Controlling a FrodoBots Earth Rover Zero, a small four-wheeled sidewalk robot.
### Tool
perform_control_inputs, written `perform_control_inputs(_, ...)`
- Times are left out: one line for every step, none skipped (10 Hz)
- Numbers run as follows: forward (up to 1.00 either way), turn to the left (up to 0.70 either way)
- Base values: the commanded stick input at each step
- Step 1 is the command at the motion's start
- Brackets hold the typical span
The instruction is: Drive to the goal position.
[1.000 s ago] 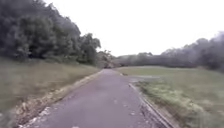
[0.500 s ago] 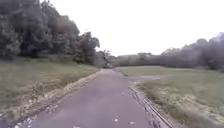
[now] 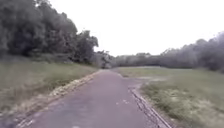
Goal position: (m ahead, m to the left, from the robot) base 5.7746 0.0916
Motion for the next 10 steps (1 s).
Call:
perform_control_inputs(1.00,0.00)
perform_control_inputs(1.00,0.00)
perform_control_inputs(1.00,0.00)
perform_control_inputs(1.00,0.00)
perform_control_inputs(1.00,0.00)
perform_control_inputs(1.00,0.00)
perform_control_inputs(1.00,0.00)
perform_control_inputs(1.00,0.00)
perform_control_inputs(1.00,0.00)
perform_control_inputs(1.00,0.00)
